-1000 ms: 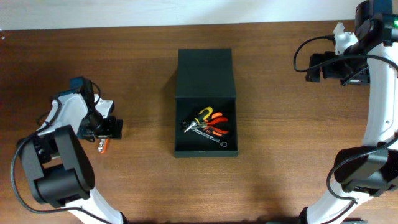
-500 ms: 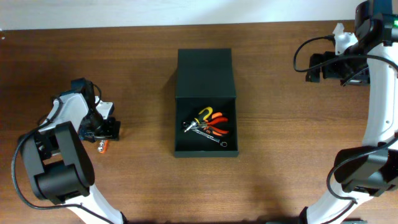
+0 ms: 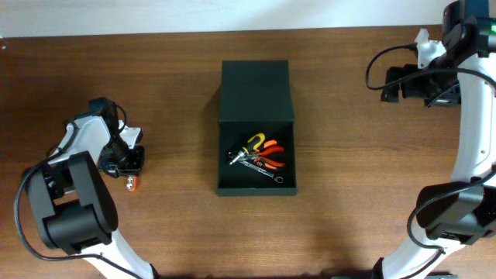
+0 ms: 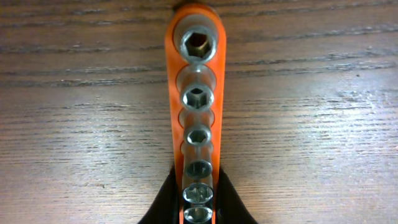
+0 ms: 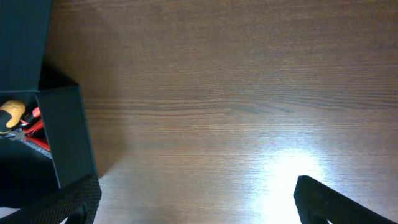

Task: Pack container
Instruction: 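Move the left gripper down onto the orange socket rail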

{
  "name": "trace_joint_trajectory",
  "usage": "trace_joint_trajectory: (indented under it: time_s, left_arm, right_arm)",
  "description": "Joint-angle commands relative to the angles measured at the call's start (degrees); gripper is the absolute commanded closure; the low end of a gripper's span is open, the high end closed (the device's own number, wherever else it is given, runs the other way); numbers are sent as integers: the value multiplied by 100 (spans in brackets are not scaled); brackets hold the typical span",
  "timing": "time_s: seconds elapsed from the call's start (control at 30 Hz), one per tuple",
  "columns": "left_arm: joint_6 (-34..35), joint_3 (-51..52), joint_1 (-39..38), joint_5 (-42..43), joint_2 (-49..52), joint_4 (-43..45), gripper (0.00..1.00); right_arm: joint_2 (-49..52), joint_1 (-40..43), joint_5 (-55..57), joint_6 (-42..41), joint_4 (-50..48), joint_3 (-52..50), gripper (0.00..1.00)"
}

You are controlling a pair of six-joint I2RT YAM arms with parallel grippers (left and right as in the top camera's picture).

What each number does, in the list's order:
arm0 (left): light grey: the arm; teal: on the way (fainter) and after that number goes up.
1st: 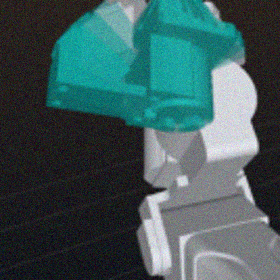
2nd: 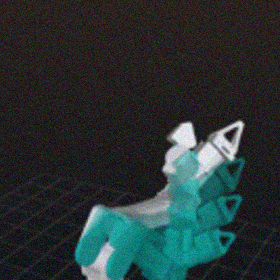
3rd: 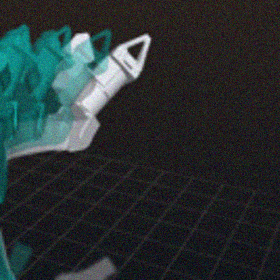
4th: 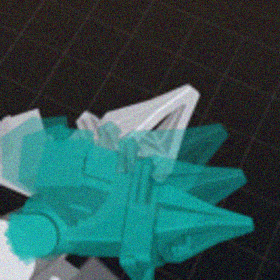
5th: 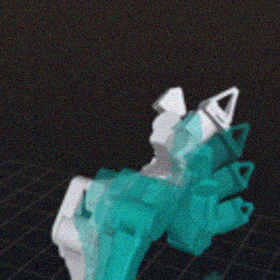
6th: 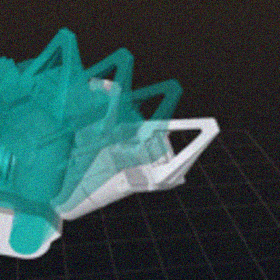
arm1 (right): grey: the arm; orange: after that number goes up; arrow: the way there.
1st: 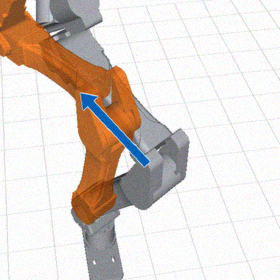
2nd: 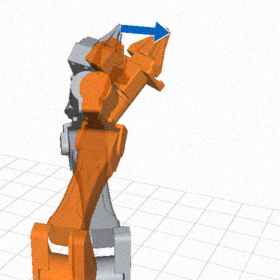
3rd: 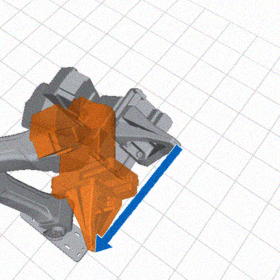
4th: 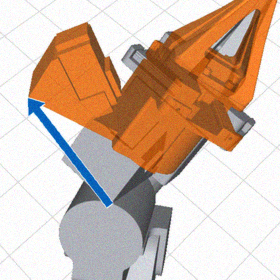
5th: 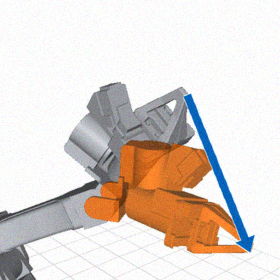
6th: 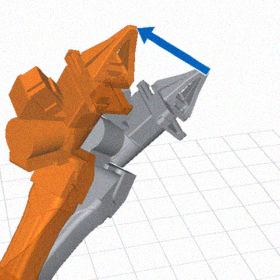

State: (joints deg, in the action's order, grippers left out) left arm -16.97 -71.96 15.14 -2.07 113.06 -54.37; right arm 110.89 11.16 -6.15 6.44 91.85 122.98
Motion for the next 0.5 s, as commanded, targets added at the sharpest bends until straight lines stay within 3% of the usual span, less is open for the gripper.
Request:
trace_joint_trajectory:
  time_s: [0.0,0.23,0.47]
  left_arm:
    - [87,79,-13,278,271,13,98]
    - [107,-201,-87,750,184,-197,98]
    - [57,-1248,-831,765,-686,-872,98]
  right_arm:
    - [17,13,-72,37,9,-17,1]
    - [17,13,-72,37,7,-17,1]
    - [17,13,-74,35,9,-17,1]
